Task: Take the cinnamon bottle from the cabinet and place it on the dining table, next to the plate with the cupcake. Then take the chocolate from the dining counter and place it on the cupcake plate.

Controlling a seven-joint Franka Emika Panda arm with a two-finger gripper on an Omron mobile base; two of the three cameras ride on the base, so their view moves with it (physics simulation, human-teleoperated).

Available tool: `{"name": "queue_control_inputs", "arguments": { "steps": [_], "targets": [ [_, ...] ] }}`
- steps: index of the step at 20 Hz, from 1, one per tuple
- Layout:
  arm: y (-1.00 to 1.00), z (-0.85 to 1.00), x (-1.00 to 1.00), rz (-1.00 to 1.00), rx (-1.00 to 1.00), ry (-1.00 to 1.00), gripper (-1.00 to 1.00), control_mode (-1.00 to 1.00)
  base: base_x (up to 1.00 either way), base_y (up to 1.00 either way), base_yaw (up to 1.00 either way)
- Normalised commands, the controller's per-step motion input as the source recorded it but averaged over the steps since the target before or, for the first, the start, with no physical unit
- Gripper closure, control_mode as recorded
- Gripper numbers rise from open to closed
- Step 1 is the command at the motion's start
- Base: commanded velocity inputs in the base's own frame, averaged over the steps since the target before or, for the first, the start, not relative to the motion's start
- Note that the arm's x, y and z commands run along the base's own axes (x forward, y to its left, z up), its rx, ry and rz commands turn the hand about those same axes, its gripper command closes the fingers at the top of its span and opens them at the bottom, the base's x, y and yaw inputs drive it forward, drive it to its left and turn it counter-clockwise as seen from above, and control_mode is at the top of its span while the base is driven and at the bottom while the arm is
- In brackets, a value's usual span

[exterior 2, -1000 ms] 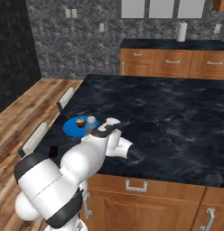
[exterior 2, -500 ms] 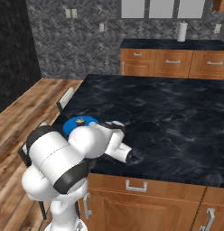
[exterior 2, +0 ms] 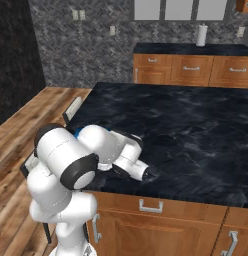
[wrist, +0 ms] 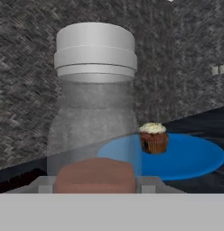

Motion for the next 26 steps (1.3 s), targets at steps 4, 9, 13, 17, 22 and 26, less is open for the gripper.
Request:
{"name": "queue_control_inputs", "arguments": {
  "steps": [4,9,13,17,22,26],
  "targets": [
    [0.23,0.03,-0.02,0.00,-0.11,0.00,-1.00,-1.00,0.00,0.00,0.00],
    [0.07,0.59,-0.18,0.00,-0.03,0.00,-1.00,-1.00,0.00,0.00,0.00],
    [0.00,0.96,-0.24,0.00,0.00,0.00,-1.00,-1.00,0.00,0.00,0.00],
    [0.03,1.00,-0.15,0.00,0.00,0.00,-1.00,-1.00,0.00,0.00,0.00],
    [0.14,1.00,-0.26,0.00,0.00,0.00,-1.00,-1.00,0.00,0.00,0.00],
    [0.65,1.00,-0.39,0.00,-0.11,0.06,-1.00,-1.00,0.00,0.00,0.00]
  ]
}}
